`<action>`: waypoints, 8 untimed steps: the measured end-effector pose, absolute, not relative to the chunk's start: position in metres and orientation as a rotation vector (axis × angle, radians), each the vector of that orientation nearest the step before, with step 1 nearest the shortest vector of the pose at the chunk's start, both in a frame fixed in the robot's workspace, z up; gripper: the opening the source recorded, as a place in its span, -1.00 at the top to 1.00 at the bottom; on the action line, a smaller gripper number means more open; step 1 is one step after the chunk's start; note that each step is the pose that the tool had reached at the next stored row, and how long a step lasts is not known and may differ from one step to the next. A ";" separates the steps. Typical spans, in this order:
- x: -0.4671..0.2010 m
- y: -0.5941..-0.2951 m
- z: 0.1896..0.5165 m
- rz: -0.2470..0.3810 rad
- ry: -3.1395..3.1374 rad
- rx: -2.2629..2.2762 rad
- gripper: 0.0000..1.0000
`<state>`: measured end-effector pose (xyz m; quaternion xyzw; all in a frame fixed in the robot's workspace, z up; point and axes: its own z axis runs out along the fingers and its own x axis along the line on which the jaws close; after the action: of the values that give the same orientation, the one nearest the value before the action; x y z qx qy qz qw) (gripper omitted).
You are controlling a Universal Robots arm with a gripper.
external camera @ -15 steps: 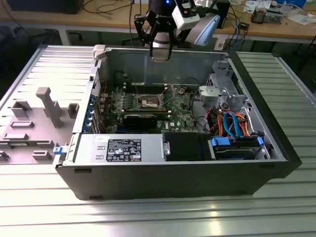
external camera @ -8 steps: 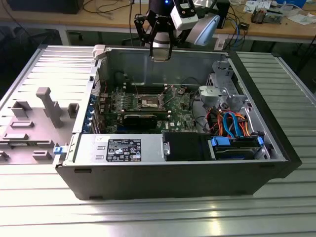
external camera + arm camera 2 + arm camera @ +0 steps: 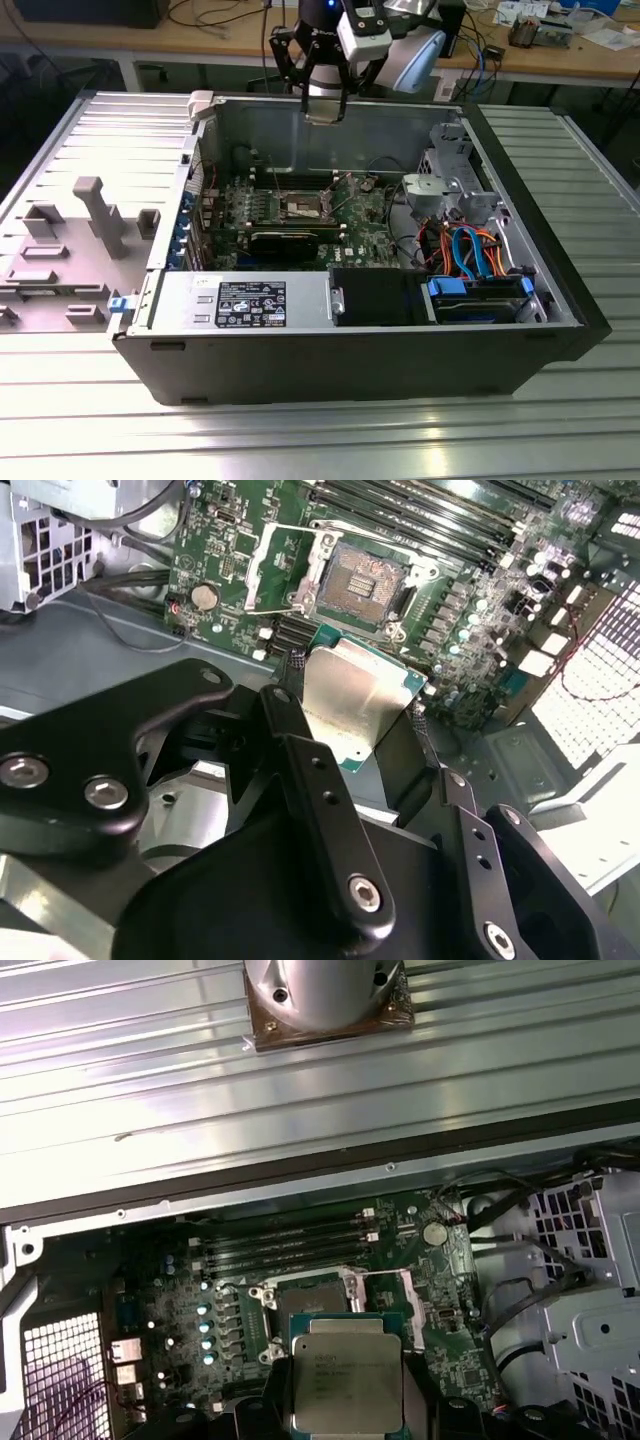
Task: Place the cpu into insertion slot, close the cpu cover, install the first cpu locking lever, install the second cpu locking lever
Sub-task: 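Place the cpu into insertion slot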
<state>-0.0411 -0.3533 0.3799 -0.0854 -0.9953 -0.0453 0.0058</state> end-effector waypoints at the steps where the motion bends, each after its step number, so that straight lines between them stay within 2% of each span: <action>1: -0.041 -0.353 0.380 -0.142 -3.115 -0.281 -0.06; 8: -0.043 -0.353 0.380 -0.143 -3.110 -0.346 -0.06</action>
<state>-0.0427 -0.3533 0.3798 -0.1104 -0.9928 -0.0455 0.0047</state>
